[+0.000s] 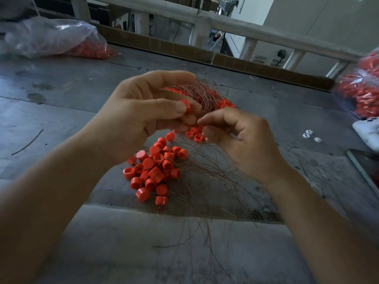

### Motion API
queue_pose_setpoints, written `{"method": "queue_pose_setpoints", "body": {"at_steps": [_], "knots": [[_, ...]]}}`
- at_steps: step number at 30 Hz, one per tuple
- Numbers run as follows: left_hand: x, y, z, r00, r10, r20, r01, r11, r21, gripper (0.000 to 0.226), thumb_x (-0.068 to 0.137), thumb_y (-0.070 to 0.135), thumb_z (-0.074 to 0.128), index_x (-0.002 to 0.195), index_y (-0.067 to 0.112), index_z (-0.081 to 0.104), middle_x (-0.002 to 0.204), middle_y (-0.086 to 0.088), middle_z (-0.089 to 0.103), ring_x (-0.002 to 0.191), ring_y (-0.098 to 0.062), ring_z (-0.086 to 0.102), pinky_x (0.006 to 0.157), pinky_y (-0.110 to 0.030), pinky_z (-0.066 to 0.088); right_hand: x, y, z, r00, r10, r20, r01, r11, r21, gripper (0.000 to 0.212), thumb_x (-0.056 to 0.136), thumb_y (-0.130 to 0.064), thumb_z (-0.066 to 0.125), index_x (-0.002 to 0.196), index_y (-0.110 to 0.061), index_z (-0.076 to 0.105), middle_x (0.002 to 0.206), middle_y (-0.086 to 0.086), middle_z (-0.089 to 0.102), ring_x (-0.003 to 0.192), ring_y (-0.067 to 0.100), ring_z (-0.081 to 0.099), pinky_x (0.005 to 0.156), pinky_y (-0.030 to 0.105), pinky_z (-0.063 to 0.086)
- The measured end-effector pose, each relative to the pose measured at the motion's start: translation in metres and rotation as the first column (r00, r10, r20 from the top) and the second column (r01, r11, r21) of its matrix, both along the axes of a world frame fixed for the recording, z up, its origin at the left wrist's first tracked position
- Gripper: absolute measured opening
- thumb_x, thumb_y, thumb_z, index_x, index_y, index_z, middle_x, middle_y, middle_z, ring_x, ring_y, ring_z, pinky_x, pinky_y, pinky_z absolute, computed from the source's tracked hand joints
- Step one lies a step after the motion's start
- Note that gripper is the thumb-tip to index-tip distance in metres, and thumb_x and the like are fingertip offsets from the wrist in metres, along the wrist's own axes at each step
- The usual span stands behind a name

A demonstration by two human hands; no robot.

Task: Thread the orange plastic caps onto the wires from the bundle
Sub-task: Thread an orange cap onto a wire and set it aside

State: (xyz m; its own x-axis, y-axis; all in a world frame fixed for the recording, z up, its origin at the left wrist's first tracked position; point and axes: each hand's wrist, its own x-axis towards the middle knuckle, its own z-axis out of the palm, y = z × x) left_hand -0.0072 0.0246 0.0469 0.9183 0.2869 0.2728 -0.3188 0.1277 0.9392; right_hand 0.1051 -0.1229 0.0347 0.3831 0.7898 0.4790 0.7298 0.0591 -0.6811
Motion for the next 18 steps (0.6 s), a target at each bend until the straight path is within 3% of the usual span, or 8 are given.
{"method": "queue_pose_setpoints", "body": {"at_steps": [3, 9, 12, 15, 18], "knots": [[-0.0002, 0.0006, -0.0006, 1.000, -0.029, -0.003, 0.029, 0.999, -0.027, 0.039, 0.067, -0.002, 0.052, 0.103, 0.010, 0.060, 0.079, -0.008, 0.072, 0.066, -0.015, 0.068, 0.060, -0.021, 0.055, -0.0012, 0.0001, 0.0005, 0.993, -0.096, 0.071, 0.091, 0.993, 0.073, 0.029, 0.076, -0.027, 0.066, 0.101, -0.025, 0.053, 0.085, -0.008, 0.056, 0.074, 0.008, 0.055, 0.068, 0.011, 0.044], [0.0009, -0.0006, -0.0030, 0.998, -0.055, -0.022, 0.055, 0.998, 0.004, 0.040, 0.066, -0.008, 0.047, 0.102, 0.007, 0.061, 0.079, -0.010, 0.072, 0.068, -0.019, 0.069, 0.060, -0.024, 0.055, -0.0014, -0.0007, 0.0017, 0.977, -0.171, 0.127, 0.138, 0.963, 0.232, 0.021, 0.080, -0.015, 0.066, 0.095, -0.021, 0.052, 0.073, -0.006, 0.052, 0.061, 0.011, 0.048, 0.056, 0.016, 0.041], [0.0018, 0.0016, -0.0047, 0.997, 0.031, -0.073, -0.023, 0.993, 0.113, 0.041, 0.064, -0.004, 0.050, 0.099, 0.011, 0.063, 0.077, -0.008, 0.072, 0.067, -0.018, 0.068, 0.061, -0.022, 0.054, -0.0040, -0.0013, 0.0017, 0.976, -0.138, 0.169, 0.082, 0.949, 0.304, 0.012, 0.082, -0.011, 0.065, 0.086, -0.015, 0.055, 0.068, -0.003, 0.055, 0.059, 0.015, 0.052, 0.052, 0.020, 0.044], [0.0022, -0.0014, -0.0057, 0.992, 0.084, -0.094, -0.059, 0.969, 0.240, 0.039, 0.061, -0.002, 0.054, 0.094, 0.016, 0.065, 0.074, -0.005, 0.071, 0.066, -0.016, 0.067, 0.064, -0.022, 0.055, -0.0057, -0.0015, 0.0009, 0.948, -0.175, 0.267, 0.081, 0.941, 0.329, 0.012, 0.084, -0.010, 0.061, 0.094, -0.014, 0.056, 0.079, 0.000, 0.058, 0.068, 0.010, 0.055, 0.057, 0.016, 0.045], [0.0009, -0.0027, -0.0041, 0.997, 0.054, -0.056, -0.041, 0.975, 0.219, 0.035, 0.061, -0.005, 0.054, 0.089, 0.013, 0.063, 0.069, -0.002, 0.069, 0.062, -0.013, 0.065, 0.061, -0.020, 0.053, -0.0039, -0.0003, -0.0001, 0.912, -0.240, 0.332, 0.194, 0.967, 0.164, 0.024, 0.083, -0.012, 0.062, 0.107, -0.007, 0.062, 0.101, 0.004, 0.062, 0.094, 0.010, 0.054, 0.077, 0.019, 0.044]]}}
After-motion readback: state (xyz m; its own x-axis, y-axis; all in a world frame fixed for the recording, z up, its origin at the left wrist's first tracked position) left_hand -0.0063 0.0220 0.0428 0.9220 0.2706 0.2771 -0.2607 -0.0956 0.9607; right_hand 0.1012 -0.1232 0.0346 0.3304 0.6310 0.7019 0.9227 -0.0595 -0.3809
